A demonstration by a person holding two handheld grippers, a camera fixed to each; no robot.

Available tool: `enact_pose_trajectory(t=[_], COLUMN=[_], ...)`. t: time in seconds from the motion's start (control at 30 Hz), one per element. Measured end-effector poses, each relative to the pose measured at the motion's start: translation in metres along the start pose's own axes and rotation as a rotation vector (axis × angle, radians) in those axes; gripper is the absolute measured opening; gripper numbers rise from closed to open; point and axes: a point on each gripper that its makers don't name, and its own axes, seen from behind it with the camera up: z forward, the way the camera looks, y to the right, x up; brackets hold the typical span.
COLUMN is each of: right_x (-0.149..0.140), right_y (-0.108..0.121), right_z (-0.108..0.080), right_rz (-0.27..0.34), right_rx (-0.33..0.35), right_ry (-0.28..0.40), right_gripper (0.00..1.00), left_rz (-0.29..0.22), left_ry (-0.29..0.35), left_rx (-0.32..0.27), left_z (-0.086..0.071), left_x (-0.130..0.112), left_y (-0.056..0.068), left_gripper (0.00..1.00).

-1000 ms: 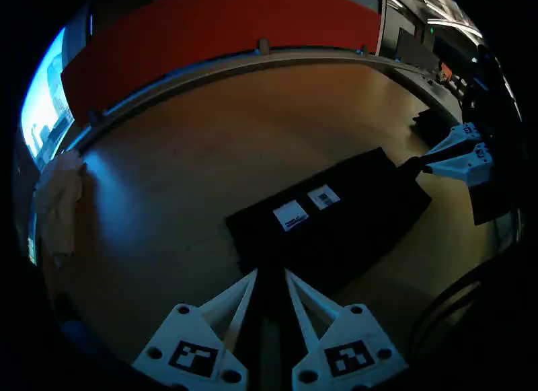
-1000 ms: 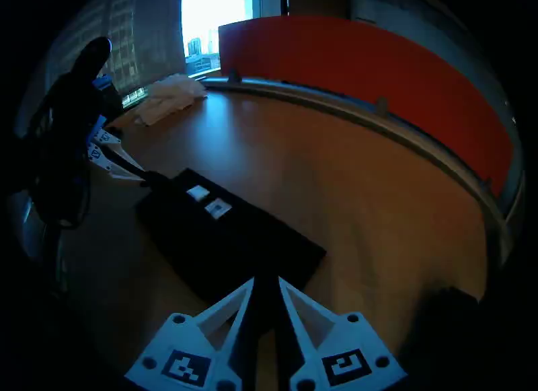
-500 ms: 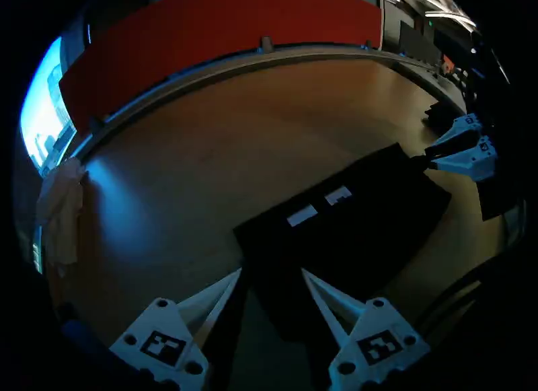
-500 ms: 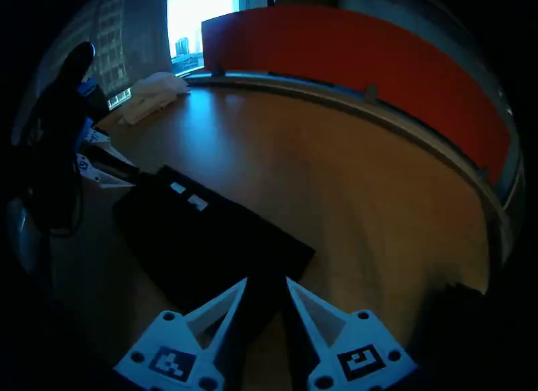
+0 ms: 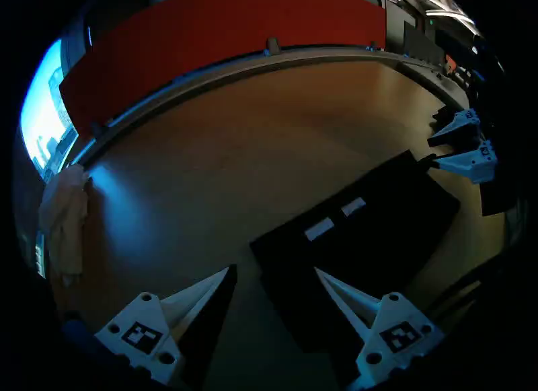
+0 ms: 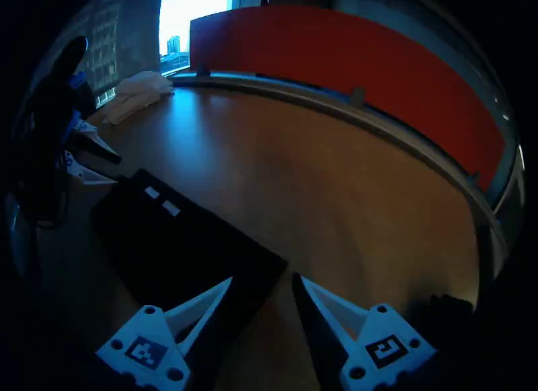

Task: Fold towel

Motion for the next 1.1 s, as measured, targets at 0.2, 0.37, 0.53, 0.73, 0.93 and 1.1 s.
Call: enact_pose_trajectory(t=[0.2, 0.37, 0.53, 0.73, 0.93, 1.1], right_x=[0.006, 0.012, 0.014, 0.019, 0.021, 0.020], right_y=[0.005, 0.011, 0.016, 0.017, 0.013, 0.009], right_z=[0.003, 0.005, 0.007, 0.006, 0.001, -0.004], right_rz=[-0.008, -0.009, -0.007, -0.004, -0.004, -0.009], right_rx=[-0.009, -0.023, -0.033, -0.034, -0.032, -0.029], right_ry=[0.006, 0.013, 0.015, 0.026, 0.038, 0.039], right_gripper=[0.60, 0.60, 0.60, 0.68, 0.87, 0.88], left_rz=[0.019, 0.022, 0.008, -0.012, -0.016, -0.023], left_ry=[0.010, 0.021, 0.036, 0.054, 0.055, 0.057], left_rx=[0.030, 0.052, 0.068, 0.066, 0.057, 0.061], left_z=[0.004, 0.006, 0.003, -0.006, -0.012, -0.016], left_x=[0.007, 0.014, 0.020, 0.023, 0.019, 0.016], left_y=[-0.013, -0.023, -0.032, -0.036, -0.035, -0.034], left_gripper=[0.73, 0.74, 0.74, 0.80, 0.95, 0.95])
